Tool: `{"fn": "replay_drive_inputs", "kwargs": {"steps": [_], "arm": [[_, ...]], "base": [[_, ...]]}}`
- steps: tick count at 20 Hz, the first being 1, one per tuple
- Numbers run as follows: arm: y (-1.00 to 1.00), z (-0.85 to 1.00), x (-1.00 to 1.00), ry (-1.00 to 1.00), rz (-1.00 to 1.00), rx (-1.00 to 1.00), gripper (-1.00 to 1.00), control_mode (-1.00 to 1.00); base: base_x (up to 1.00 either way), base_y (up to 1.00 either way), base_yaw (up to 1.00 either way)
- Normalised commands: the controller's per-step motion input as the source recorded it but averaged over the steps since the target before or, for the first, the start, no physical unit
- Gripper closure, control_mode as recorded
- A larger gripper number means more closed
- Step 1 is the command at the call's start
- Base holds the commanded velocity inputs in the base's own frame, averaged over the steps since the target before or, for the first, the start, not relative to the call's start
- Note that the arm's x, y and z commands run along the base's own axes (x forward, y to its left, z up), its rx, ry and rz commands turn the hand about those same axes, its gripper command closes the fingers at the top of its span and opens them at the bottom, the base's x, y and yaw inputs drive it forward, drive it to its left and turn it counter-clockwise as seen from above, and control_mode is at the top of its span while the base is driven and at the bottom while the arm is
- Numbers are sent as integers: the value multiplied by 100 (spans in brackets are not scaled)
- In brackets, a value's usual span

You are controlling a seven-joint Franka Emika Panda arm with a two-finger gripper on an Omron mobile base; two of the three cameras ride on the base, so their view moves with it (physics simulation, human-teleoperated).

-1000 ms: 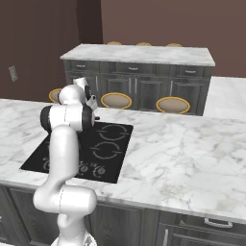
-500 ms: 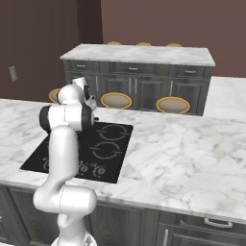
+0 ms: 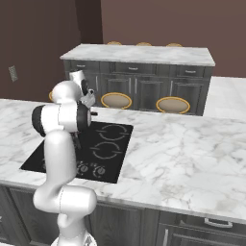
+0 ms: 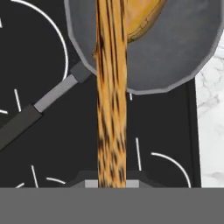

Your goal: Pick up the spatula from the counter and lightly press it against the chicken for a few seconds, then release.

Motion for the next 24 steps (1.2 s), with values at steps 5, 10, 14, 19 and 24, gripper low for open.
{"fn": "replay_drive_inputs", "kwargs": {"steps": [5,10,14,19,24], "arm": [[-39,2,-43,-26,-2,26,100,-100],[-37,40,-40,-28,-3,23,100,-100],[-25,44,-58,-20,-12,17,100,-100],[-20,52,-60,-9,-21,21,100,-100],[-35,66,-60,9,-22,34,100,-100]], "base": [[0,0,0],[0,0,0],[0,0,0],[0,0,0],[0,0,0]]}}
